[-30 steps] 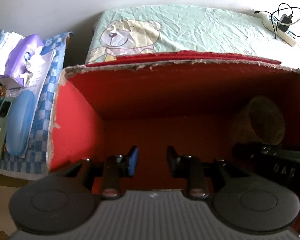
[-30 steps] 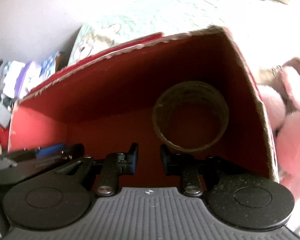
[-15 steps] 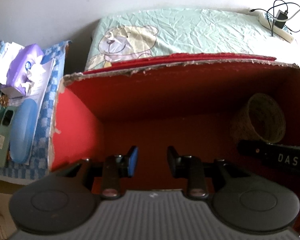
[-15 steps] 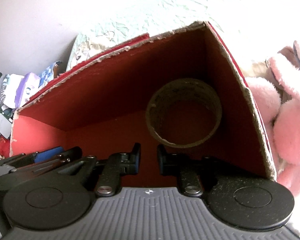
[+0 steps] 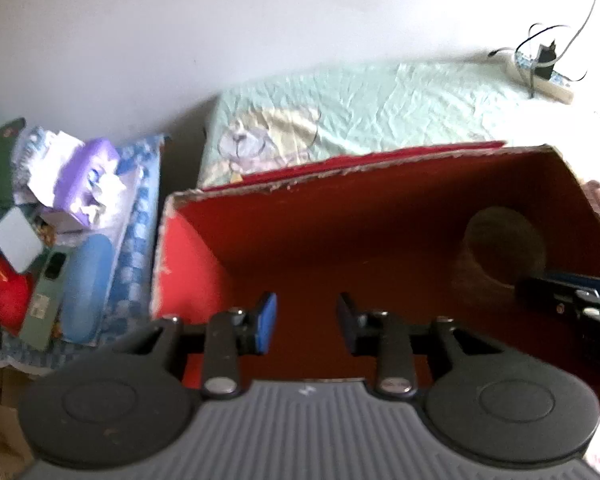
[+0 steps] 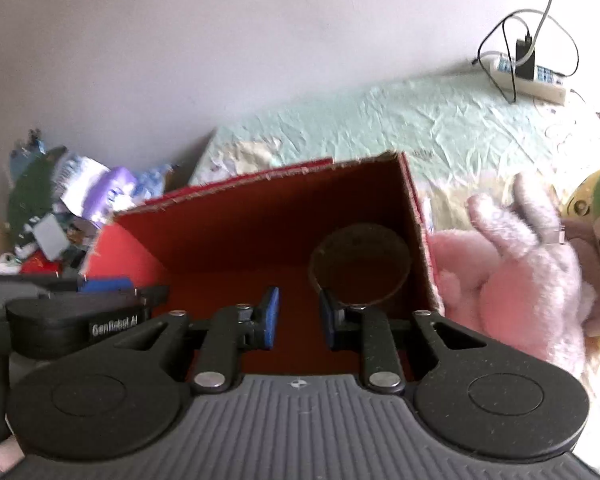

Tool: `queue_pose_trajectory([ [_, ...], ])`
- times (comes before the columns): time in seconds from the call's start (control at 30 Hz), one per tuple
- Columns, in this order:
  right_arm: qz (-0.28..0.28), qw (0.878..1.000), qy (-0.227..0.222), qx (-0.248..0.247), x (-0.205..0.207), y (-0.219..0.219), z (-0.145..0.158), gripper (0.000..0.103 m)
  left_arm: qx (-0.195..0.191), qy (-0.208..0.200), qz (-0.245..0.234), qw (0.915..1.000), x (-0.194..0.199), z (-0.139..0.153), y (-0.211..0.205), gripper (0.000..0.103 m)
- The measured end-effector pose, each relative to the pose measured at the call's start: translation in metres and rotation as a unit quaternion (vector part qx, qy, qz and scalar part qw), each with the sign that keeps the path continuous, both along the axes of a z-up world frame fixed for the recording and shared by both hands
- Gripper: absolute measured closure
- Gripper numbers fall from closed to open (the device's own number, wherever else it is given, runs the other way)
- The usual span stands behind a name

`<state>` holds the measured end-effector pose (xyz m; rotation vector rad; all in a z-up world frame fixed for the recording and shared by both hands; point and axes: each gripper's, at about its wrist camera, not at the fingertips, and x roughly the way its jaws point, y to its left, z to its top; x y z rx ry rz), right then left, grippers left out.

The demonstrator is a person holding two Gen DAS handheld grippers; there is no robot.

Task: Organize objects
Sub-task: 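Withdraw the right tool from the box back toward the pine cone, then grasp the brown pine cone with the right tool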

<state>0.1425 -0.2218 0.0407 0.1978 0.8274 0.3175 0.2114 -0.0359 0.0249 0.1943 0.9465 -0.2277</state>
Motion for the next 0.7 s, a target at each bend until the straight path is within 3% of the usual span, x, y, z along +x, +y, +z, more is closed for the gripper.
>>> queue_pose_trajectory([
  [0.17,0.035,0.998,-0.047,0.039,-0.008,-0.001,0.010,0.078,-0.027,0.017,0.010,0.9994,-0.037,0.009,0.015,0.064],
  [0.37,0.130,0.986,-0.055,0.085,-0.028,-0.027,0.024,0.073,-0.068,0.007,0.011,0.9976,-0.100,0.025,0.033,0.064],
  [0.5,0.193,0.975,-0.028,0.110,-0.036,-0.038,0.018,0.071,-0.066,0.001,-0.003,0.9978,-0.139,0.028,0.021,0.065],
  [0.7,0.279,0.954,0.040,0.106,-0.041,-0.038,-0.013,0.070,-0.073,0.000,-0.016,0.9972,-0.182,0.027,0.001,0.063],
])
